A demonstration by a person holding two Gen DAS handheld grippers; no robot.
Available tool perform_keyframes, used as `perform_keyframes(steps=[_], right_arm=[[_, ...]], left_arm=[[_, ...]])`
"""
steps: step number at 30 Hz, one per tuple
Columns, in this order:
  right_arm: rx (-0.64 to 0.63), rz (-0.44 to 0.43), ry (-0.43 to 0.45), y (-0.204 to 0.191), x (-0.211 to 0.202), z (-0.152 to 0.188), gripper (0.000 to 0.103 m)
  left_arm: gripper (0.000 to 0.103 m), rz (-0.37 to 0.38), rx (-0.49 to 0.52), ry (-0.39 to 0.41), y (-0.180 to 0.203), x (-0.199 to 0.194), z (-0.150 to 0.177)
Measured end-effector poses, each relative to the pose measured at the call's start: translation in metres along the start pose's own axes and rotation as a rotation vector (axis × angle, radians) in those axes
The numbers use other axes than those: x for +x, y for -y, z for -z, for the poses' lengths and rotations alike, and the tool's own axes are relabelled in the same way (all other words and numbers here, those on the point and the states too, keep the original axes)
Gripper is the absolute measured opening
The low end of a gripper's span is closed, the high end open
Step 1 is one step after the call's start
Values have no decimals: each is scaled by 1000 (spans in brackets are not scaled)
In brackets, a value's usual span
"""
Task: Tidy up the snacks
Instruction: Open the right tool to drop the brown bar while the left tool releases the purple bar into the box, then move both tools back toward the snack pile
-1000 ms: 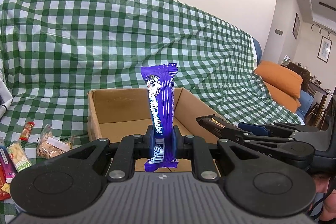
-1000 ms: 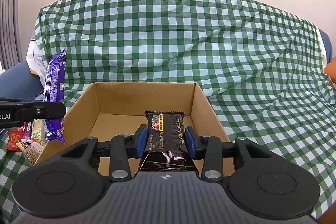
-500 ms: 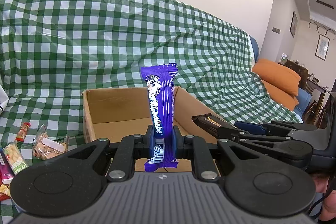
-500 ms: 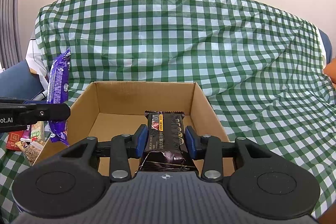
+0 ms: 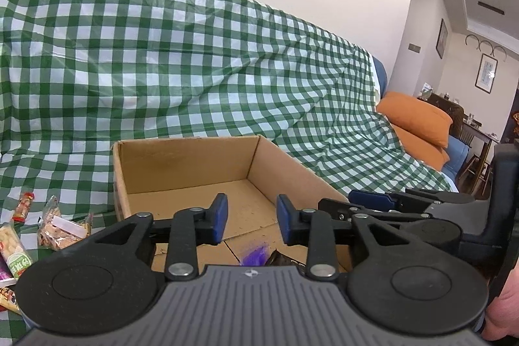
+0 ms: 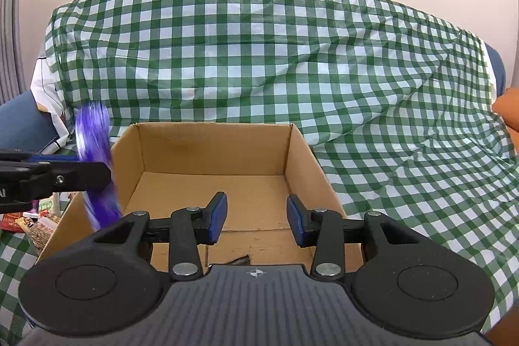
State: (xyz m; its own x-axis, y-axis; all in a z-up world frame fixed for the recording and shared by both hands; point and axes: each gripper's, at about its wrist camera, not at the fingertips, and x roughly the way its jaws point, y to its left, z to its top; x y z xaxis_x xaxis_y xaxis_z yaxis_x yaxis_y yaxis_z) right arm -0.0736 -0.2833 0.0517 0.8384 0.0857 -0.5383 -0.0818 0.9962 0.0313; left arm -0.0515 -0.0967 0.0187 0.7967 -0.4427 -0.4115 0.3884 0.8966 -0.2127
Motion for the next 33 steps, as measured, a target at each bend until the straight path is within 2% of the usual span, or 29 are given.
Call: perform_keyframes(steps=[2,10,13,15,16,19,23,25,27,30,31,33], right_arm=[[-14,13,3,-3,1,0,46],[-29,60,65,-14,0,0,52],[23,61,95,-13,-2,-1,59],[45,63,93,-14,-1,-1,61],[51,65,87,-16,0,-2,61],[75,67,69,-20,2,-2,61],[93,11,28,-26,2,-2,61],[73,-17,19,-33,0,-1,60],[48,-53,16,-41,-2,0,55],[-6,-115,23,-56,-6,3,41],[-19,-139,25,-62,-7,4,36],[-33,-191,30,-74,-7,4,35]], left_arm=[[43,-7,-6,2,-2,-1,0],[44,-57,77,82,1,-15,4],[44,-67,88,77,-4,-24,5],[44,-68,59,44,-16,-29,2],[41,-61,35,23,-25,-31,-2],[18,-106,-23,-27,-60,-37,-15],[11,-225,-92,-101,-118,-42,-26],[11,-280,-166,-133,-153,-46,-24],[11,-311,-271,-160,-185,-54,-12],[11,-380,-510,-263,-229,-62,8],[11,-382,-600,-283,-242,-64,15],[11,-375,-733,-318,-260,-63,28]])
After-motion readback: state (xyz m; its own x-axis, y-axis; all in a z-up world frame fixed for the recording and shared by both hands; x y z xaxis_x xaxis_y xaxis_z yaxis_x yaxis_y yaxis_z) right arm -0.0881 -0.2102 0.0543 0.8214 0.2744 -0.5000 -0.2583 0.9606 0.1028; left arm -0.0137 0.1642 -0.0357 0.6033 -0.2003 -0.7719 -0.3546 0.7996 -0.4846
